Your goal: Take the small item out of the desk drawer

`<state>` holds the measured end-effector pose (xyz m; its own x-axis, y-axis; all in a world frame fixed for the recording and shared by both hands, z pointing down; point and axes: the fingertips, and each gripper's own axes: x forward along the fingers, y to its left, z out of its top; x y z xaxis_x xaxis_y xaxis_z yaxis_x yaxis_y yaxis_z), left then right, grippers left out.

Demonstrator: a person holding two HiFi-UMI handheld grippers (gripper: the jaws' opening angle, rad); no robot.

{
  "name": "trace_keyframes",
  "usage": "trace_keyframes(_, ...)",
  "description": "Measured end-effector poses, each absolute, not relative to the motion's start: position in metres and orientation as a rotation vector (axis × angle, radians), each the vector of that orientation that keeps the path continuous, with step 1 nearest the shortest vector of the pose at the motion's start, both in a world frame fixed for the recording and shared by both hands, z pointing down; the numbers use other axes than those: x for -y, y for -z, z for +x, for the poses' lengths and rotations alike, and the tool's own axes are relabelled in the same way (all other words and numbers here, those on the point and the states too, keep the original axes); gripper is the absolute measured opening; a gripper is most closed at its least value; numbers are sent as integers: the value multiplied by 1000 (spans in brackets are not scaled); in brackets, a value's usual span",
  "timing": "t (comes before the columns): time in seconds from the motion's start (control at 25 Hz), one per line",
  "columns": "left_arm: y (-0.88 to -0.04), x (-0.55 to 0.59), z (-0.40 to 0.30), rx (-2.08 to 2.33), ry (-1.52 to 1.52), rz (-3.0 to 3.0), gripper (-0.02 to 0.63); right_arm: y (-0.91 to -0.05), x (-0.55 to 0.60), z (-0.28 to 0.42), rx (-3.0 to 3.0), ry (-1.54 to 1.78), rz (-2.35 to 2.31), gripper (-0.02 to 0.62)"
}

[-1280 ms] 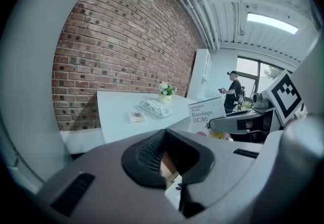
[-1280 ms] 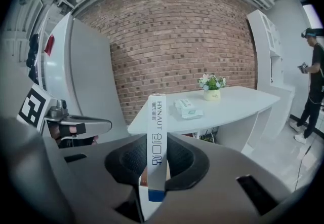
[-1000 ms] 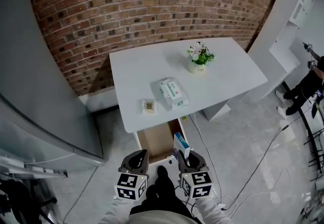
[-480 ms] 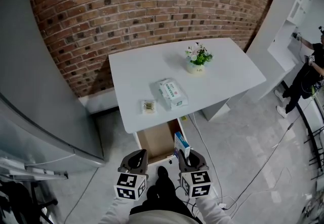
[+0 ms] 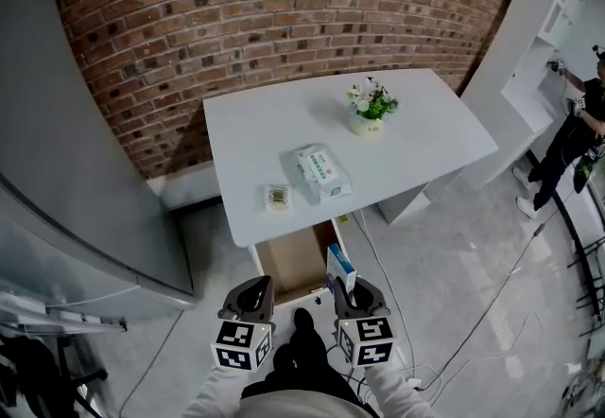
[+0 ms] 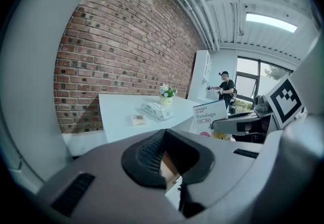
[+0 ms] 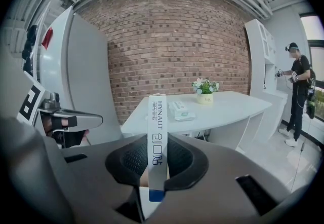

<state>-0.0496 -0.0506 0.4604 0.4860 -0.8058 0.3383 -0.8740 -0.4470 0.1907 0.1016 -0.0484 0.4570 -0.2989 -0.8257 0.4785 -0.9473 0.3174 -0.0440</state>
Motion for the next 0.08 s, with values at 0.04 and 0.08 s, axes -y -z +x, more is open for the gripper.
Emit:
trace_keyframes(0.04, -460, 51, -50, 1413, -283, 2398, 17, -457, 49, 102, 2220, -455, 1582, 88)
trace_keyframes(0.08, -460, 52, -50, 1414, -283, 2398, 17, -457, 50, 103, 2218, -455, 1585, 89)
